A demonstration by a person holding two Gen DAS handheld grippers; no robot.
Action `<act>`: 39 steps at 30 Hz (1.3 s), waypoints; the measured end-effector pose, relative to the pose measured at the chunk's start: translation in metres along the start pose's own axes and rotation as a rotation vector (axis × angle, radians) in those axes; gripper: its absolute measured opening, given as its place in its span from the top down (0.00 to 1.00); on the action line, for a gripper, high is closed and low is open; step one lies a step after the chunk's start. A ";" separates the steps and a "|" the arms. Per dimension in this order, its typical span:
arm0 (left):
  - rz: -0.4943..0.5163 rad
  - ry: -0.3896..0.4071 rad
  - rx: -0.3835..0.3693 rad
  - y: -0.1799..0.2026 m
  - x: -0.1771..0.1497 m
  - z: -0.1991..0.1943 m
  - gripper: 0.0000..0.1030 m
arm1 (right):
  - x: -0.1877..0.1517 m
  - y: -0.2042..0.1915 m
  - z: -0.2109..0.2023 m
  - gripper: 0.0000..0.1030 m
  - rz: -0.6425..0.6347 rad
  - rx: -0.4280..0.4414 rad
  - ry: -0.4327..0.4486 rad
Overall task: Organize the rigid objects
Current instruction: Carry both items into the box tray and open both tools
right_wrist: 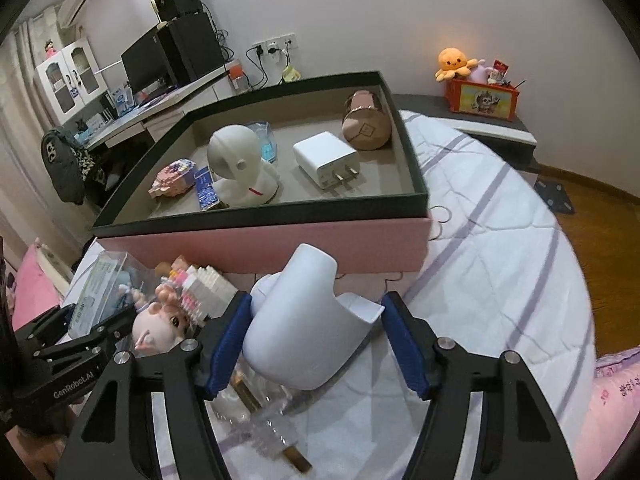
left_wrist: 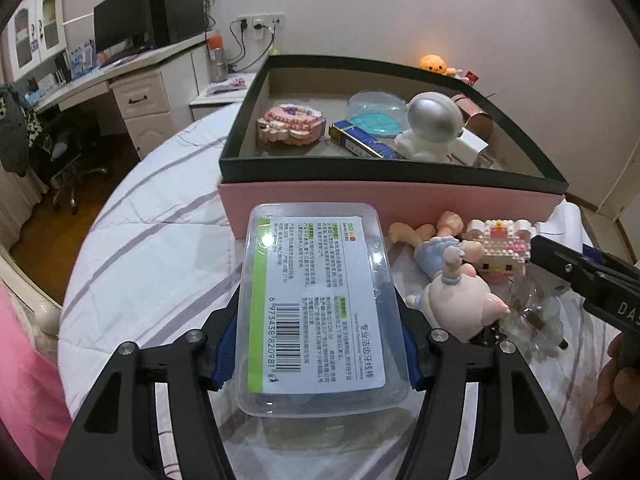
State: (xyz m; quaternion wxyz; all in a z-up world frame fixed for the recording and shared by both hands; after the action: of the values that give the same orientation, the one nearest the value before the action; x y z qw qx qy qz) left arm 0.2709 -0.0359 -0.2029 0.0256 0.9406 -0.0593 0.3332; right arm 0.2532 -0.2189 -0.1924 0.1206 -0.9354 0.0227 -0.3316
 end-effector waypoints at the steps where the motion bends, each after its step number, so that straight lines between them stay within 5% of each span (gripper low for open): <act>1: 0.001 0.005 0.000 -0.001 0.000 -0.003 0.38 | 0.000 0.000 -0.005 0.35 -0.001 -0.004 0.007; 21: 0.008 0.153 0.029 -0.010 0.033 -0.075 0.38 | 0.034 -0.035 -0.082 0.35 -0.072 0.042 0.149; 31: 0.040 0.230 0.065 -0.006 0.111 -0.067 0.38 | 0.092 -0.048 -0.063 0.35 -0.102 0.050 0.193; 39: 0.031 0.209 0.088 -0.006 0.154 -0.023 0.38 | 0.129 -0.040 -0.017 0.35 -0.093 0.022 0.163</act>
State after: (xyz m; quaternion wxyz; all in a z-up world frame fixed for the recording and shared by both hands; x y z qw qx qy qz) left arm 0.3764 -0.0428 -0.0878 -0.0149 0.8998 -0.0561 0.4323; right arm 0.3409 -0.1994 -0.0906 0.1133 -0.9040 -0.0147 -0.4119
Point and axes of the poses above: each gripper's, at about its wrist camera, not at the fingertips, and z roughly the way its jaws point, y to its right, x to its top, the point moved 10 cm from there along z, roughly the way its jaws point, and after that the axes turned 4 degrees about z, right-handed, at the moved point
